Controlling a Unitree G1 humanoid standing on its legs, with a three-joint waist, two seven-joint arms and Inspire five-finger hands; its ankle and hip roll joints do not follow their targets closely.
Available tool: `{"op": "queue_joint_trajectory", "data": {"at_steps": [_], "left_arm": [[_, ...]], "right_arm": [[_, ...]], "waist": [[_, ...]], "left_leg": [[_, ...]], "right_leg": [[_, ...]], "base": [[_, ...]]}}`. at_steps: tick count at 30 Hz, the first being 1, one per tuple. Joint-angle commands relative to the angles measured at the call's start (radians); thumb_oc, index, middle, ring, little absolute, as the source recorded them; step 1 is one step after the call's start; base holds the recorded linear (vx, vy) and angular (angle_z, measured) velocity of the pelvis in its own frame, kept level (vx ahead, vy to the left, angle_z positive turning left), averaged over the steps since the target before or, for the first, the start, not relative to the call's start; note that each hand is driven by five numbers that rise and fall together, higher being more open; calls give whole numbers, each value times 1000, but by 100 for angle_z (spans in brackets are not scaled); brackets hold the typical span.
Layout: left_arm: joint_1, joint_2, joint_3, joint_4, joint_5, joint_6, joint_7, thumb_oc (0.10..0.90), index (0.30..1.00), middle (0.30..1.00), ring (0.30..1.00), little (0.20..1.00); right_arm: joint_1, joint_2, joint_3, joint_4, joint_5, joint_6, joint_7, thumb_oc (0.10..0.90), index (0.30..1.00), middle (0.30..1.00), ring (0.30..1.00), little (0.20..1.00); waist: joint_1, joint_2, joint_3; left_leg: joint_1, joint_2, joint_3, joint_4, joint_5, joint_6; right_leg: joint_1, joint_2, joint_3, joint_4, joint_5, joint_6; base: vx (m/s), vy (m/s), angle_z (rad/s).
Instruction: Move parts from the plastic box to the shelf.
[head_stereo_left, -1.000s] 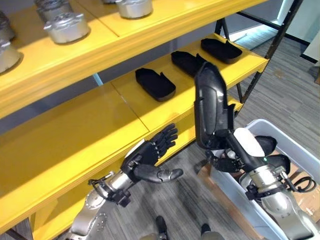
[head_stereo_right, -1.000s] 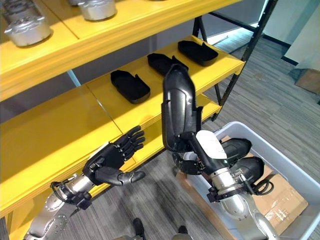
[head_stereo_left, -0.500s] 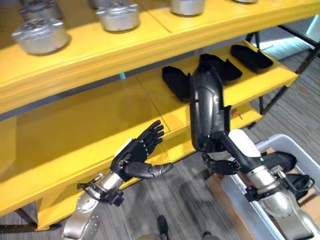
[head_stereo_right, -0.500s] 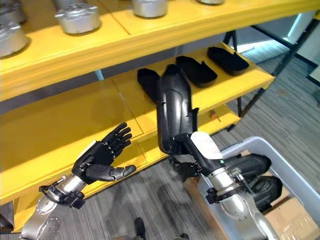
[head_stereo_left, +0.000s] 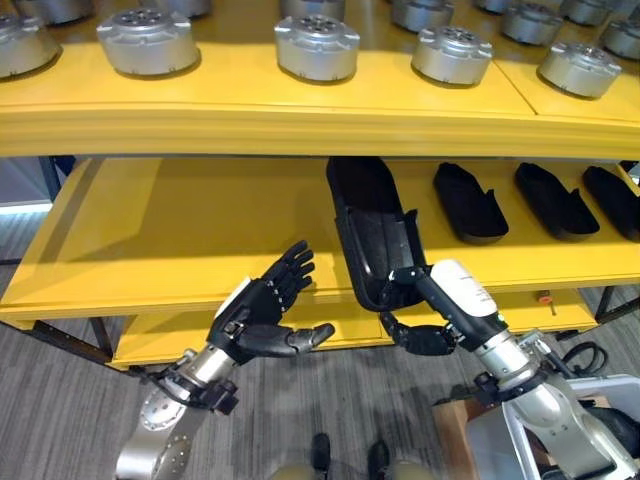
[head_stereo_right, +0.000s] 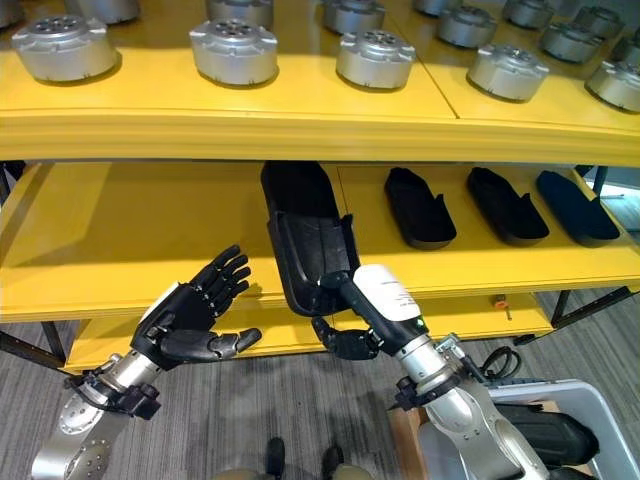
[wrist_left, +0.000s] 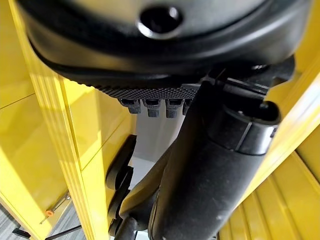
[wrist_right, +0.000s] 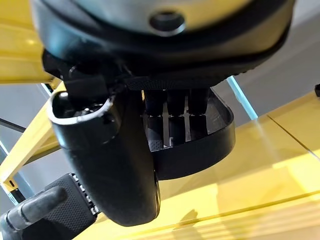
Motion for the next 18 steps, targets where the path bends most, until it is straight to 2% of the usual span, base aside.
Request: {"op": "queue_joint_trajectory", "data": {"at_steps": [1, 3, 6, 11, 15, 18], "left_arm": [[-96, -9, -3, -87, -30, -90, -30, 900, 1000, 1000, 1000, 1000], [-73, -3, -16, -83, -16, -106, -26, 900, 1000, 1000, 1000, 1000], [-60, -1, -15, -82, -34, -104, -30, 900, 1000, 1000, 1000, 1000], [-62, 5, -20, -82, -36, -99, -18, 900, 1000, 1000, 1000, 1000], [-65, -1, -18, -86, -40, -88, -20, 900, 1000, 1000, 1000, 1000], [-77, -3, -25, -92, -57, -97, -29, 900, 1000, 1000, 1000, 1000]], "right_arm": [[-121, -1, -81, -89, 52, -80, -68, 400, 300, 300, 300, 300], [-101, -15, -93, -73, 67, -114, -68, 400, 300, 300, 300, 300], [-108, -21, -76, -61, 62, -117, -77, 400, 300, 300, 300, 300], [-142, -20, -35, -45, 52, -82, -92, 400, 300, 300, 300, 300], [-150, -13, -20, -35, 44, -81, -91, 400, 300, 300, 300, 300], [-173, -13, 0, -24, 25, -104, -81, 400, 300, 300, 300, 300]], "waist": [[-41, -11, -57], [-46, -9, -66], [-41, -6, -68], [-35, -1, -76], [-37, 3, -80], [-42, 6, -81]], "left_leg": [[66, 31, 82, -3, -145, -36], [66, 24, 81, -1, -147, -38], [71, 21, 89, 7, -151, -38], [75, 15, 98, 37, -173, -32], [81, 12, 102, 56, -185, -32], [71, -1, 128, 154, -232, -34]], "right_leg": [[3, 78, 61, -17, -10, 15], [7, 80, 73, -44, 8, 16], [23, 75, 70, -54, 5, 13], [45, 68, 56, -55, -9, 5], [58, 66, 54, -70, -5, 1], [67, 62, 52, -76, -6, -11]], "base": [[100, -40, 35], [138, -66, 47], [93, -53, 23], [95, -105, 19], [65, -99, 1], [76, -130, -7]]}}
